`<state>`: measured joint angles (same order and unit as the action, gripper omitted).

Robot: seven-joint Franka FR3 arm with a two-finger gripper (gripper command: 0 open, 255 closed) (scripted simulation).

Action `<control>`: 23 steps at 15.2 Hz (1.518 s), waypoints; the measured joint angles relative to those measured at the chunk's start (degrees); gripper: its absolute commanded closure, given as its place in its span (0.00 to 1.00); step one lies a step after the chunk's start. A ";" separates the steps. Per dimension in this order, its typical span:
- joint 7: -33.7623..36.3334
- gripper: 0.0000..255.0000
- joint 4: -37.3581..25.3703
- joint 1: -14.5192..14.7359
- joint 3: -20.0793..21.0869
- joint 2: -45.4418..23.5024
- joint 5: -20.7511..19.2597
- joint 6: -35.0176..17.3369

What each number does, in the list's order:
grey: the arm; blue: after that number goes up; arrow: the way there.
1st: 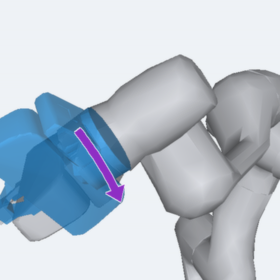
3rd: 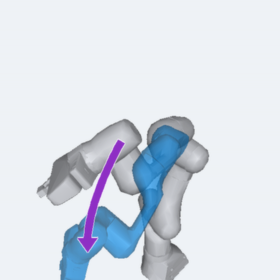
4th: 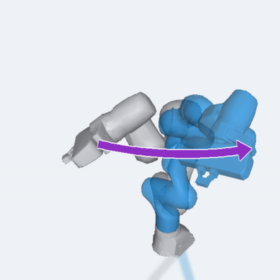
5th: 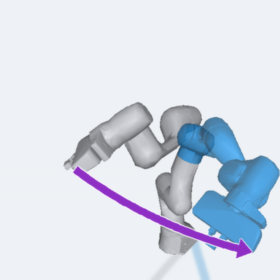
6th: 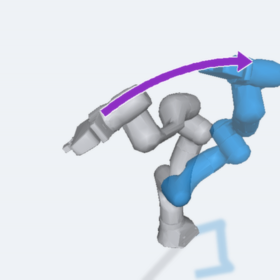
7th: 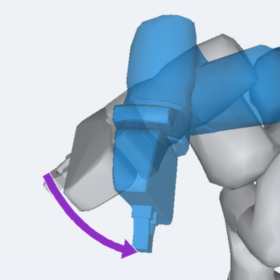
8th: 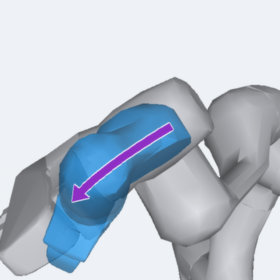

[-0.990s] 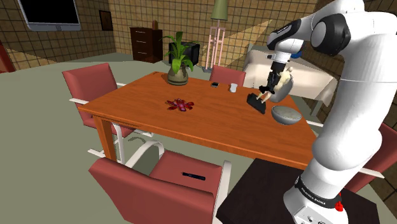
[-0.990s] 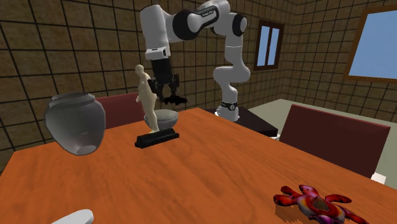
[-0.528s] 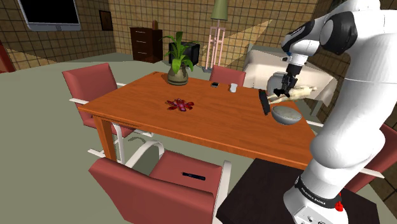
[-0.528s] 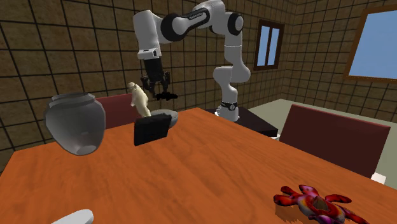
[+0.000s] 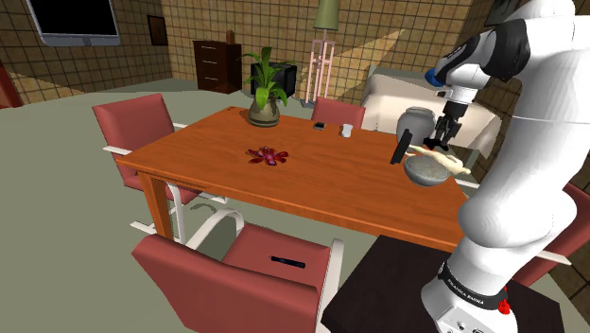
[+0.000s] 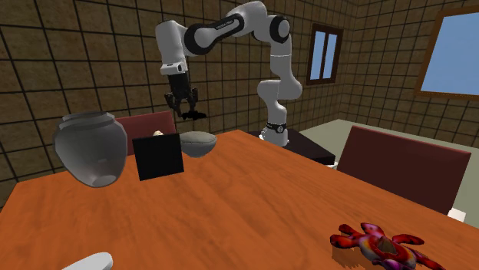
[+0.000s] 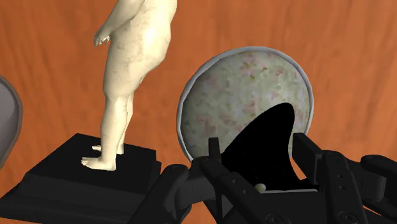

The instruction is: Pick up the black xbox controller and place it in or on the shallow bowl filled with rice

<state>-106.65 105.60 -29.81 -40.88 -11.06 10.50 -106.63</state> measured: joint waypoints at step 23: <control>-2.94 0.00 5.87 -0.96 1.12 -4.51 3.74 -9.12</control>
<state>-109.59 111.47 -30.78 -39.77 -15.58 14.25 -115.75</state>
